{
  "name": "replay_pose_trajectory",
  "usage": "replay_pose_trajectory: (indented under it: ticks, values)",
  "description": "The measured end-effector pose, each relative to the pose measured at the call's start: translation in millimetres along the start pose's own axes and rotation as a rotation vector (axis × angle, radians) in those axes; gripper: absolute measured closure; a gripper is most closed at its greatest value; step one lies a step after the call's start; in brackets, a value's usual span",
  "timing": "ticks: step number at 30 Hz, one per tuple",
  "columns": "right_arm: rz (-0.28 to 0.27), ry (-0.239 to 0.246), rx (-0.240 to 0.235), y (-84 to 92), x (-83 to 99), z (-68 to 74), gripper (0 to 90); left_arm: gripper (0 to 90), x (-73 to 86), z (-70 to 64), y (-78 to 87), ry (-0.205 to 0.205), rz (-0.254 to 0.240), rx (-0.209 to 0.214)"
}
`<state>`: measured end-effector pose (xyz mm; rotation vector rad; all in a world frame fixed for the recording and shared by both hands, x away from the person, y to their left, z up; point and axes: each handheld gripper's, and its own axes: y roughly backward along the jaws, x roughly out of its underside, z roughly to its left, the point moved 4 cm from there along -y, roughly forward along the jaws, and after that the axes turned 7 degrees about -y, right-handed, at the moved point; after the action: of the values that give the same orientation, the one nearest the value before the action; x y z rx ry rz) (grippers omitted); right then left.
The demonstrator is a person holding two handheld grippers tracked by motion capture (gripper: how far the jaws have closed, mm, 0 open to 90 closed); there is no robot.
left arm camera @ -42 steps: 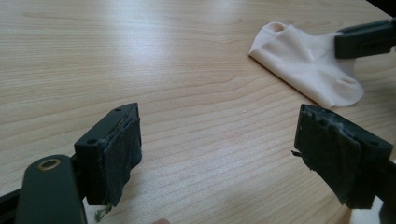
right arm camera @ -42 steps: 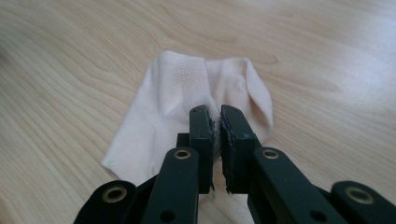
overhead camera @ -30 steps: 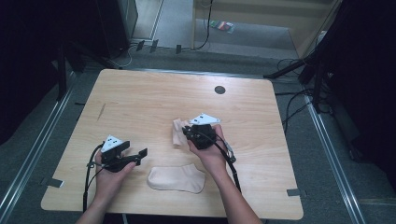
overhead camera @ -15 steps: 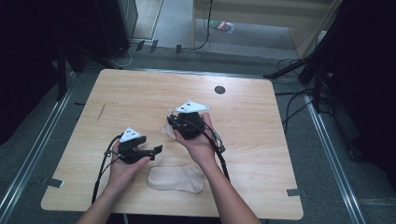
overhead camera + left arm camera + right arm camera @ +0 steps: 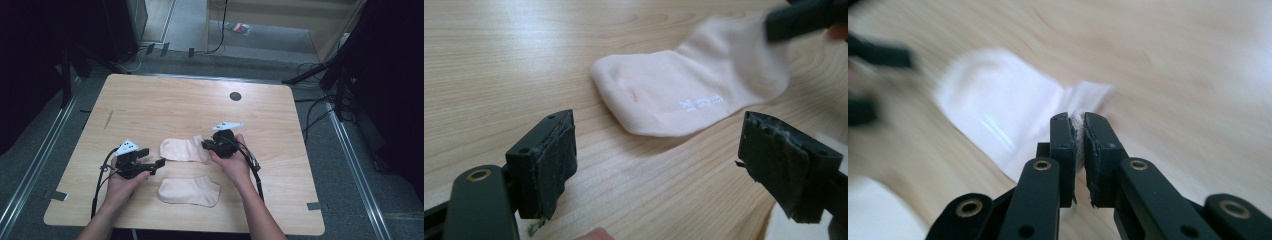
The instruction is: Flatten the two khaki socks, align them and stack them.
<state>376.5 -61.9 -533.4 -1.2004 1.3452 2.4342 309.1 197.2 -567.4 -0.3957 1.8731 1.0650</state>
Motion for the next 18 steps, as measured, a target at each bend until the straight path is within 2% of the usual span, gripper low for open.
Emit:
replay_pose_trajectory:
  ticks: [1, 2, 3, 4, 5, 6, 7, 9, 12, 13, 16, 17, 18]
  values:
    - [0.006, -0.004, 0.055, -4.7, 13.5, -17.8, 78.8, 19.6, -2.0, 2.1, 0.1, 0.03, -0.019, -0.002]
    - [-0.011, -0.007, 0.078, -5.6, 17.4, -24.8, 73.0, 21.4, -2.0, 2.1, 0.1, 0.03, -0.019, -0.002]
    - [-0.027, -0.018, 0.1, -4.9, 19.7, -30.0, 66.8, 23.1, -5.2, 5.5, -0.6, 0.057, -0.041, -0.016]
    - [-0.027, -0.018, 0.1, -4.9, 19.7, -30.0, 66.8, 26.1, -5.2, 5.5, -0.6, 0.057, -0.041, -0.016]
    - [-0.054, -0.029, 0.122, -2.8, 20.8, -34.5, 64.4, 26.1, -7.5, 8.2, -1.9, 0.077, -0.043, -0.022]
    - [-0.125, -0.076, 0.132, 7.1, 20.7, -38.7, 62.9, 35.4, -9.5, 10.2, -3.4, 0.093, -0.047, -0.03]
    - [-0.141, -0.094, 0.13, 10.4, 20.4, -38.3, 62.4, 39.5, -12.9, 13.7, -5.7, 0.116, -0.058, -0.043]
    - [-0.171, -0.104, 0.126, 16.7, 19.9, -36.1, 61.9, 48.4, -16.2, 17.2, -10.4, 0.126, -0.053, -0.059]
    - [-0.17, -0.113, 0.11, 16.2, 21.1, -31.9, 60.8, 56.0, -18.1, 20.9, -16.9, 0.145, -0.043, -0.076]
    - [-0.145, -0.09, 0.109, 9.3, 23.4, -28.4, 58.6, 56.9, -19.1, 25.1, -23.3, 0.159, -0.003, -0.07]
    - [-0.123, -0.081, 0.109, 1.2, 25.5, -24.9, 58.1, 55.3, -20.4, 25.6, -28.0, 0.17, 0.017, -0.07]
    - [-0.109, -0.067, 0.113, -5.9, 26.9, -23.2, 59.1, 54.0, -20.3, 24.2, -32.4, 0.148, 0.047, -0.108]
    - [-0.109, -0.067, 0.113, -5.9, 26.9, -23.2, 59.1, 54.1, -20.3, 24.2, -32.4, 0.148, 0.047, -0.108]
